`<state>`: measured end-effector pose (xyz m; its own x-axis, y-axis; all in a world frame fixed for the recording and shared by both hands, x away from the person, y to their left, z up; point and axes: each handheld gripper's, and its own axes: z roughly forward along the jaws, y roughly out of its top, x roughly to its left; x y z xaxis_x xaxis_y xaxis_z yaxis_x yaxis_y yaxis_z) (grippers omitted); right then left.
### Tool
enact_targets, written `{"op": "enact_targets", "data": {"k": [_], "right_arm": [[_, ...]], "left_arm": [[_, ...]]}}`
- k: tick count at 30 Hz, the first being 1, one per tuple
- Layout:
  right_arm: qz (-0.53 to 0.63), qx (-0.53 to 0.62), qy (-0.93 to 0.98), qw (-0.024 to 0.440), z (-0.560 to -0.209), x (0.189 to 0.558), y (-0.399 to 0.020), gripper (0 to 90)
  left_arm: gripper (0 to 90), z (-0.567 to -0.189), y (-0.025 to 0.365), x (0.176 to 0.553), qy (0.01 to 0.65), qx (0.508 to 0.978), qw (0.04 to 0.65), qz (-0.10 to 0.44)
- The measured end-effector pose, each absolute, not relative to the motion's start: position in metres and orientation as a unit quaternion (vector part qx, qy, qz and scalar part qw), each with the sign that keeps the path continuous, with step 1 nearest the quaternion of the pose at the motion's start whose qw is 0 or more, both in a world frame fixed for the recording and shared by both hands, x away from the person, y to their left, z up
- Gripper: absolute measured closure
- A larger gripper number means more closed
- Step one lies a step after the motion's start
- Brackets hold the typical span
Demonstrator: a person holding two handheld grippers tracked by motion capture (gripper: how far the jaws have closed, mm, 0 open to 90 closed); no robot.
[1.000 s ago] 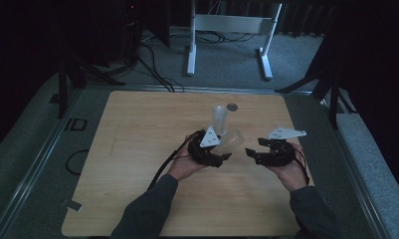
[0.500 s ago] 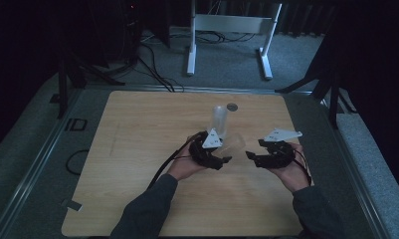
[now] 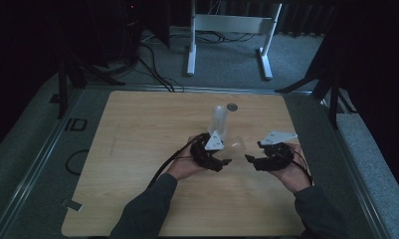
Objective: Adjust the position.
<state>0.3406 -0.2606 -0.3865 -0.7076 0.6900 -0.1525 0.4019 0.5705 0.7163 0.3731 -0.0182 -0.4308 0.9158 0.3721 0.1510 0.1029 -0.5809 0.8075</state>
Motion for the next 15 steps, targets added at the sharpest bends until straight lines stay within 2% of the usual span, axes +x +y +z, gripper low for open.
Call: {"op": "enact_targets", "data": {"k": [15], "right_arm": [[0.308,0.289,0.882,0.208,-0.3895,0.3418,-0.2589,32.9]], "left_arm": [[29.7,-0.4351,-0.0206,0.3735,0.122,0.886,0.428,0.129]]}}
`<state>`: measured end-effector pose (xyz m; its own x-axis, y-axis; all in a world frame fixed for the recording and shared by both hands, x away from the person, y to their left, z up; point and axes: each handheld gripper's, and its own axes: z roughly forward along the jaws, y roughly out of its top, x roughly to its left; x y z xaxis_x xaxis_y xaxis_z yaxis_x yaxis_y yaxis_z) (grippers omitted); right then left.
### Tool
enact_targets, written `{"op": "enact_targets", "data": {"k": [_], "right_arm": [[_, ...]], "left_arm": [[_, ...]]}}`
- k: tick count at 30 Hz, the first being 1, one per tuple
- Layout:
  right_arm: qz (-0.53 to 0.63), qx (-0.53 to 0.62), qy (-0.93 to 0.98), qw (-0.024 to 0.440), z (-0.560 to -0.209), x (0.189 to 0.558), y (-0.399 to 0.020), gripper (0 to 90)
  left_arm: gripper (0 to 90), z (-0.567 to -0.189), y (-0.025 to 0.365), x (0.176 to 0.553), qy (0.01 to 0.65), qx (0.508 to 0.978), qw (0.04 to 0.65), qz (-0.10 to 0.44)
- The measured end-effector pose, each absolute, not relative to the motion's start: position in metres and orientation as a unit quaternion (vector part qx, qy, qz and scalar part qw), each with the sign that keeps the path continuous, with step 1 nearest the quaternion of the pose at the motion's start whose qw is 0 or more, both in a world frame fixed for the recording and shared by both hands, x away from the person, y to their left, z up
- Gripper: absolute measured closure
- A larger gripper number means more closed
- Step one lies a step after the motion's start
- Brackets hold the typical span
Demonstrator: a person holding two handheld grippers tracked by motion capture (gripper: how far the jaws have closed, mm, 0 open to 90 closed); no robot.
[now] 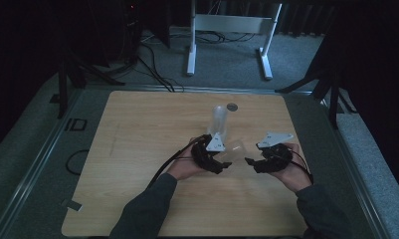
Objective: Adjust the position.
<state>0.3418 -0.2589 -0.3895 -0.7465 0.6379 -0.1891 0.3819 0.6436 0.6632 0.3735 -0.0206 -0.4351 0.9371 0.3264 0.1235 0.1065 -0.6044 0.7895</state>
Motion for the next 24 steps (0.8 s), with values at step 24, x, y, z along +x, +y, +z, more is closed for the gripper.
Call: {"op": "enact_targets", "data": {"k": [24], "right_arm": [[0.267,0.238,0.922,0.151,-0.3865,0.3495,-0.2619,43.7]], "left_arm": [[29.7,-0.4400,-0.0235,0.3722,0.107,0.899,0.411,0.105]]}}
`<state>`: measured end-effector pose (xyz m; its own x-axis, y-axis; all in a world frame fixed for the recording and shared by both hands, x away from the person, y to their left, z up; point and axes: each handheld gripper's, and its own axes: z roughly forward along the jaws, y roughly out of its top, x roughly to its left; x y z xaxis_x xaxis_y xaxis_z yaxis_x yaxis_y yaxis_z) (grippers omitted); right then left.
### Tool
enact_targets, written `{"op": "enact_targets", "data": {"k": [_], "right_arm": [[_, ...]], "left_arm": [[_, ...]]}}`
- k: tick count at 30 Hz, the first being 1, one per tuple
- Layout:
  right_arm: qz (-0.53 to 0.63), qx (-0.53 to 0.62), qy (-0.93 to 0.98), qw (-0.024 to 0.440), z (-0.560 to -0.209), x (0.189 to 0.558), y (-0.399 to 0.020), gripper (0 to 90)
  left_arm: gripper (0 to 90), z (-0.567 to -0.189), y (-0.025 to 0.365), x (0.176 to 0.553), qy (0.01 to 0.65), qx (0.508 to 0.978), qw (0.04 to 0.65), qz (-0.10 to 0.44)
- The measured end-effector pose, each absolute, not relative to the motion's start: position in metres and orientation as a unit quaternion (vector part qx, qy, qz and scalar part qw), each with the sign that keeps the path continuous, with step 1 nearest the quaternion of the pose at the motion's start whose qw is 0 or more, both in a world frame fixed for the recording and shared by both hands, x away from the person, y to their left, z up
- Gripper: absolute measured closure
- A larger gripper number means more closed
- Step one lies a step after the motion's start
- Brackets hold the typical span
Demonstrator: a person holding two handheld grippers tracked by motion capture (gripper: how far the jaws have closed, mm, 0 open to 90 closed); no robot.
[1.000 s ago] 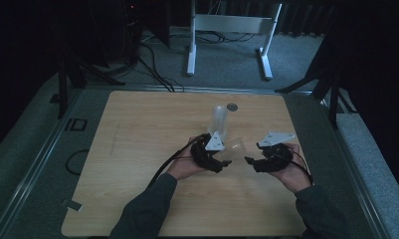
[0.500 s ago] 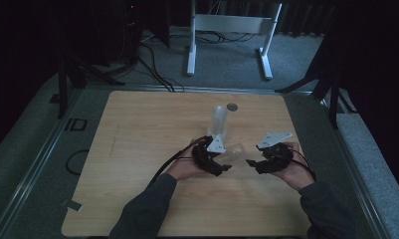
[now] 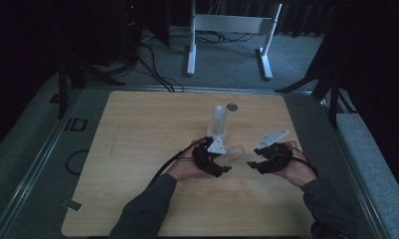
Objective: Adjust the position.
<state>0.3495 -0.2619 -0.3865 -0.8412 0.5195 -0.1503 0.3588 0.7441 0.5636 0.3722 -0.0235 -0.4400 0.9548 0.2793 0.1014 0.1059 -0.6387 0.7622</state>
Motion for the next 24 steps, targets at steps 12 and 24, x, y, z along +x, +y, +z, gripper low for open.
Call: {"op": "enact_targets", "data": {"k": [12,24], "right_arm": [[0.234,0.204,0.937,0.161,-0.377,0.349,-0.256,40.6],[0.218,0.185,0.944,0.166,-0.374,0.351,-0.250,38.6]], "left_arm": [[29.7,-0.441,-0.024,0.372,0.102,0.902,0.406,0.105],[29.8,-0.443,-0.027,0.371,0.095,0.906,0.399,0.103]]}}
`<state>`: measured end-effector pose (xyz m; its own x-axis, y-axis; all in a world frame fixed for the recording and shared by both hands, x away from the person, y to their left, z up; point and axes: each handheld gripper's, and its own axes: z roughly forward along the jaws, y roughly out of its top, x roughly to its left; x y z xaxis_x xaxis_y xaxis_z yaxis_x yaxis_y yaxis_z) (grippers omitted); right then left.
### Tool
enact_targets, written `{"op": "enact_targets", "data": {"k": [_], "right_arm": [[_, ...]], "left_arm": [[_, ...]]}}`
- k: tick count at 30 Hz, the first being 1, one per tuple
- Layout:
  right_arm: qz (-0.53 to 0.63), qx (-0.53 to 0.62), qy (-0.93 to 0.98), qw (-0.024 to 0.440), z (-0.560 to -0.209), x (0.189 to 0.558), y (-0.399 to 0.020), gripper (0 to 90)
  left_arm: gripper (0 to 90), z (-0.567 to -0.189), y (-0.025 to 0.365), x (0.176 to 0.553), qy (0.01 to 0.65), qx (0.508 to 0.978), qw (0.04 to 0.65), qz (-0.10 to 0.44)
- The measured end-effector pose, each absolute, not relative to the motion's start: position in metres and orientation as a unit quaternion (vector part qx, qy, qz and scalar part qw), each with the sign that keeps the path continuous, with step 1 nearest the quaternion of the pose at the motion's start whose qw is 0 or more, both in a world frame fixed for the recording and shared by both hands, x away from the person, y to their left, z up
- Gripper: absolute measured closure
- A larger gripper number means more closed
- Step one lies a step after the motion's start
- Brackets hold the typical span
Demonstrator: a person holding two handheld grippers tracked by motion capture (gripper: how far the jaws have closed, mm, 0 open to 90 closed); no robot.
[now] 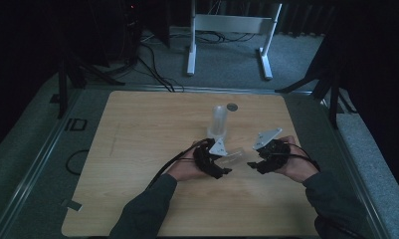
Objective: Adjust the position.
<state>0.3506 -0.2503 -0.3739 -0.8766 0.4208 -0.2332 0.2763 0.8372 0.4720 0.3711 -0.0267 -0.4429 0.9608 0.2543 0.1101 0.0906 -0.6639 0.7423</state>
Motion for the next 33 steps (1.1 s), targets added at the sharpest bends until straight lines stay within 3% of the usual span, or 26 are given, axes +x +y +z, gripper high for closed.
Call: {"op": "enact_targets", "data": {"k": [33], "right_arm": [[0.186,0.135,0.964,0.134,-0.381,0.349,-0.235,29.8]], "left_arm": [[30.0,-0.445,-0.043,0.363,0.056,0.920,0.374,0.106]]}}
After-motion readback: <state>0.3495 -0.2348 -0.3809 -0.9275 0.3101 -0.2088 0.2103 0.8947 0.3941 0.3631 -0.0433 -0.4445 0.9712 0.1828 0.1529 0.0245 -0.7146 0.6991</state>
